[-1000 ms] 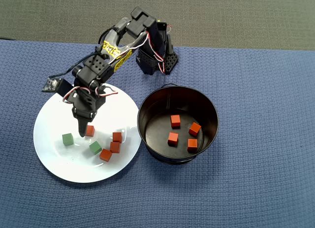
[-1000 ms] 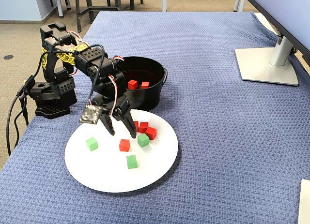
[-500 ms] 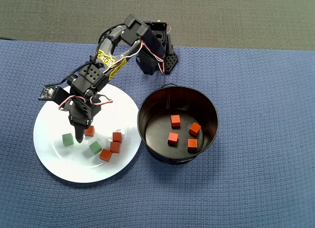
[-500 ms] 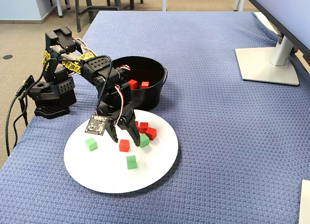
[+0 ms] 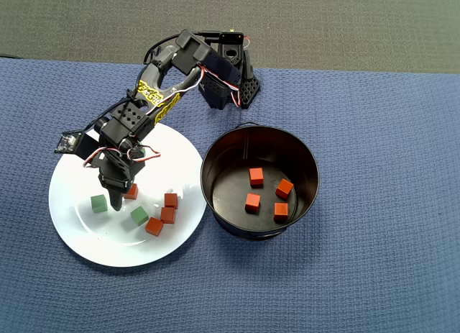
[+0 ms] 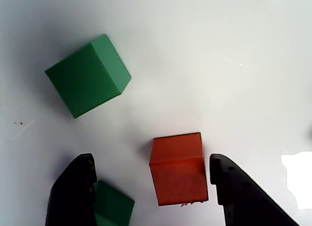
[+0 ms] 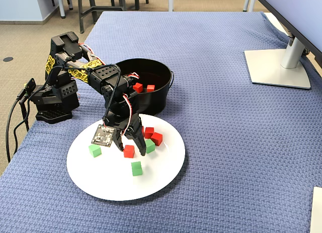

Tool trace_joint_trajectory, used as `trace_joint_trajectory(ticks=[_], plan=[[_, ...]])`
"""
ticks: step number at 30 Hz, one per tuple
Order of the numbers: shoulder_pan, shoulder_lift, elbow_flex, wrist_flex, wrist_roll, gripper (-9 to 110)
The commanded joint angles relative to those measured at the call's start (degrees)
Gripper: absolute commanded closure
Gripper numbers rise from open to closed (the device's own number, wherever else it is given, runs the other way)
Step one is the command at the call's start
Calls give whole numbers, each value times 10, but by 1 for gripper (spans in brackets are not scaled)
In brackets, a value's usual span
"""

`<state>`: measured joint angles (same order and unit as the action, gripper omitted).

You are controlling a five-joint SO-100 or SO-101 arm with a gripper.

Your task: Pick up the red cubes from the white plate and place them in the black recipient

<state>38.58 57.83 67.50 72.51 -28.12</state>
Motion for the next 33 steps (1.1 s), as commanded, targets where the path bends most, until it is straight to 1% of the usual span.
trace_joint_trajectory(ticks=[1,16,24,29,33], plan=[[-10,5,-30,10,-6,79],[-43,4,-18,13,-18,80],[-43,4,-18,14,-17,101],[-38,12,-19,14,-6,102],[-20,58,-16,18,12,102]])
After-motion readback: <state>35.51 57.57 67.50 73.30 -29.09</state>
